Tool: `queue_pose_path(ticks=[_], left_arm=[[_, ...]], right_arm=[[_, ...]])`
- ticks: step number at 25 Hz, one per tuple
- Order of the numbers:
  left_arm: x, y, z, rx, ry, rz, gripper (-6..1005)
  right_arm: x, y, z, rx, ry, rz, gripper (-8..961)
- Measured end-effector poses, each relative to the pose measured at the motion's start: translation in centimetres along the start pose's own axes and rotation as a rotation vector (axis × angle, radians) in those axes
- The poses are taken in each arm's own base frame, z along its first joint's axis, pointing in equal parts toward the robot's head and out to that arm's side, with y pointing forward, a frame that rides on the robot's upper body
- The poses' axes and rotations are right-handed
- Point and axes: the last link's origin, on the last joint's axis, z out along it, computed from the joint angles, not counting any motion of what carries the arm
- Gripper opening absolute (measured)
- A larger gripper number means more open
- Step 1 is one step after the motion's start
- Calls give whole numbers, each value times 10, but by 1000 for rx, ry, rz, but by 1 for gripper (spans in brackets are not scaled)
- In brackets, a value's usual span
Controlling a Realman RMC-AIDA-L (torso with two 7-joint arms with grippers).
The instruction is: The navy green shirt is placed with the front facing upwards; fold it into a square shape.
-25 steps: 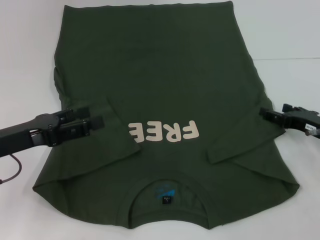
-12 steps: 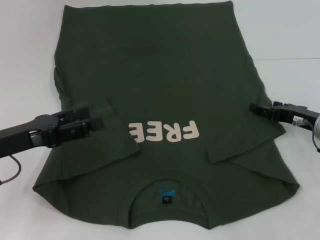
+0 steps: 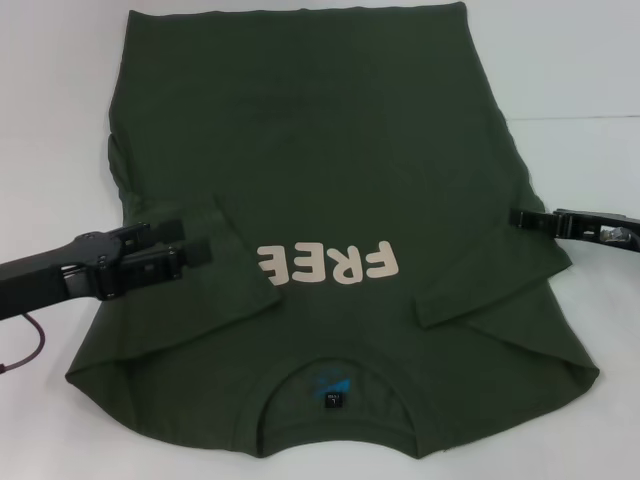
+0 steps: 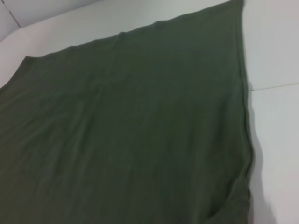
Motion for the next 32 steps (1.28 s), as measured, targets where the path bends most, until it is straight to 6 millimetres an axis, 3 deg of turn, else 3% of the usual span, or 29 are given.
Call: queue_pose_path(ticks=[9, 32], left_arm=[[0, 2, 1, -11, -1, 2, 938], [0, 2, 2, -17, -1, 3, 937]], right_arm=[[-15, 5, -2, -3, 50, -23, 856], [-13, 6, 0, 9, 115, 22, 854]])
